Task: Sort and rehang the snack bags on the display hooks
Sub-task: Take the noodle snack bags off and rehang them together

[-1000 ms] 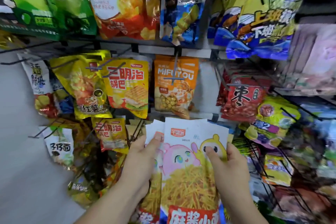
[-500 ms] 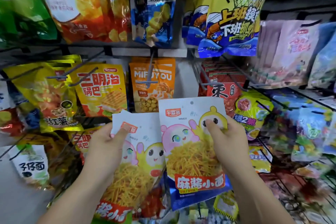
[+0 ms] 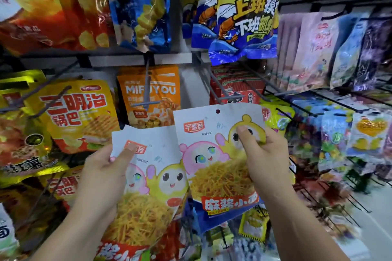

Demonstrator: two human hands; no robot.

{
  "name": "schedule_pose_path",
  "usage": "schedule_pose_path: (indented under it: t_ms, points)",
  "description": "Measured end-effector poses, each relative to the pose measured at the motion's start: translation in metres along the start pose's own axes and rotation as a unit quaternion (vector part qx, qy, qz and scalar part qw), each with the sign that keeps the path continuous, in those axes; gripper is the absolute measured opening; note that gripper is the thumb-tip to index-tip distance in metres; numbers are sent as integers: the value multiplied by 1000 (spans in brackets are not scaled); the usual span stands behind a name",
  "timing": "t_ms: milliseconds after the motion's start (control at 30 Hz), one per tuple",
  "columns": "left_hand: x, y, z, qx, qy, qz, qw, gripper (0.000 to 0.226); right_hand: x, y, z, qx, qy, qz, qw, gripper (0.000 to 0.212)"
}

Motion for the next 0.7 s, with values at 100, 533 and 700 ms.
schedule_pose_path:
  t_ms: [100,533,700]
  points:
    - [-4,-4,-2,2,-14,-22,1000,19,4,1,-3,3,4,5,1000,33]
    - [-19,-35,-4,-25,32,-89,995,16,3,23,-15,1,8,49,999,36]
    - [-11,-41,-8,-37,40,-109,993,19,-1,26,-12,-8,16,49,999,46]
Point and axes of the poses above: each hand's wrist, its own y-axis towards the middle knuckle, its own x-axis out of the back of the hand, z = x × y, the point moved 10 cm from there along y, towards the middle knuckle, and after that the axes turned 4 degrees about -y, right-handed, at the moved point
